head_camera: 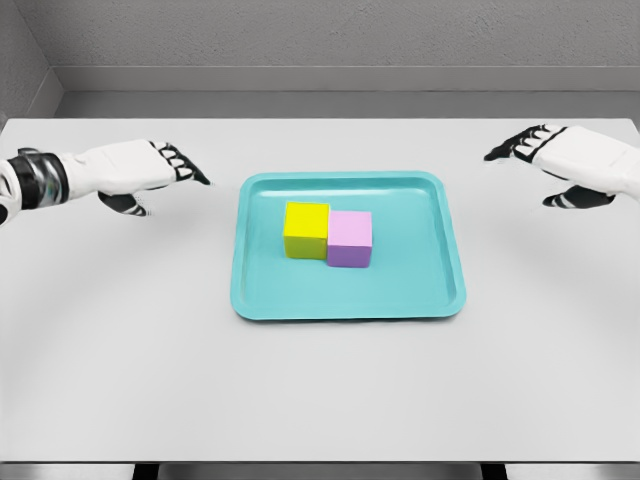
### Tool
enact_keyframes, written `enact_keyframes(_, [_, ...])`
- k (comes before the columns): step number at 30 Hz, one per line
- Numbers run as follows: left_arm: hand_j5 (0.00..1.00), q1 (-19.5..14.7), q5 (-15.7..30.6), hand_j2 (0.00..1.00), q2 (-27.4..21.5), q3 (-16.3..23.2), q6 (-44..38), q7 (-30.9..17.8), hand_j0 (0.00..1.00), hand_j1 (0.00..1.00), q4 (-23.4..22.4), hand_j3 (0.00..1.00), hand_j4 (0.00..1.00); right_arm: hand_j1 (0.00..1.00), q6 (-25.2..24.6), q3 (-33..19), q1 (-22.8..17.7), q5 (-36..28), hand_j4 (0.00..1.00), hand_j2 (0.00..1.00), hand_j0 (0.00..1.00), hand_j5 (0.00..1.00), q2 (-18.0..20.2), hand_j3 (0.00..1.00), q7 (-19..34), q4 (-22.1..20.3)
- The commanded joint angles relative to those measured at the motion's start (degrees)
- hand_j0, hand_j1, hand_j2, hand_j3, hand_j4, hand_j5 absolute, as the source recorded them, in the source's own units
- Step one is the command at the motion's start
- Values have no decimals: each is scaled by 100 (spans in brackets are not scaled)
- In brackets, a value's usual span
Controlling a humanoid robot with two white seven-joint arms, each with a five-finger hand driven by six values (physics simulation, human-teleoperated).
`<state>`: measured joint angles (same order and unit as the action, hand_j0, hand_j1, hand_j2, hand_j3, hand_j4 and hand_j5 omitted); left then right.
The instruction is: Push two cubes
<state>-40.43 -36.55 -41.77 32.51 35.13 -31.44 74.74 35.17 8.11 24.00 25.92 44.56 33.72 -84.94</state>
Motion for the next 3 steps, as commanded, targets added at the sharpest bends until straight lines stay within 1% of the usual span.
enact_keyframes(1, [100,0,192,100,-384,-17,-13,6,100,100,-3,100,100,100,-17,-257,-9,-131,100,100,100,100,35,100,-6,-14])
enact_keyframes(3, [100,9,183,100,-446,-87,-13,6,100,100,-38,100,100,100,-17,-240,-9,-131,100,100,100,100,18,100,3,-14])
